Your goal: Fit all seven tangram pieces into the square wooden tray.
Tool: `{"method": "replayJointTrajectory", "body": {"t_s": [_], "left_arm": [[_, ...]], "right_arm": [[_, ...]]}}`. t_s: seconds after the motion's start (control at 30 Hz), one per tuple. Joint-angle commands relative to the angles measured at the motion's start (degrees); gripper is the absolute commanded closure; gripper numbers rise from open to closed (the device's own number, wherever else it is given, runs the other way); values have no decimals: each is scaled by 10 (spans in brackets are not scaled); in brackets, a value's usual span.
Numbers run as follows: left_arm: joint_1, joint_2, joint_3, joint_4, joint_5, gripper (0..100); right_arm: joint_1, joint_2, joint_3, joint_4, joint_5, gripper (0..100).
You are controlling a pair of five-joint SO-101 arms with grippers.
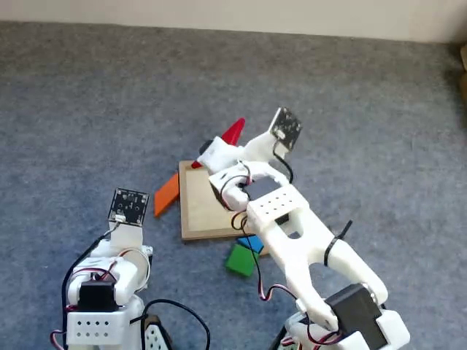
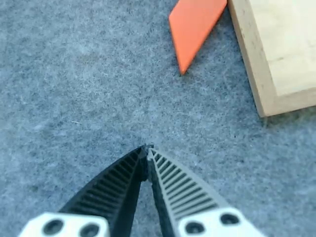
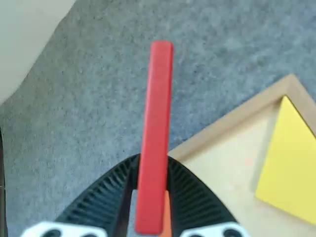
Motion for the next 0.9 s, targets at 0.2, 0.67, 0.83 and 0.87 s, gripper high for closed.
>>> {"method": "replayJointTrajectory", "body": {"t_s": [0.2,0.67,0.83,0.87], "left_arm": [[-7,-15,12,4,2,993],[-7,-15,12,4,2,993],[-7,-15,12,4,2,993],[-7,-15,12,4,2,993]], "right_arm": [[-4,103,-22,-45,-16,990],[-8,116,-55,-44,-12,836],[-22,112,-55,-43,-7,836],[-25,112,-57,-33,5,836]]}}
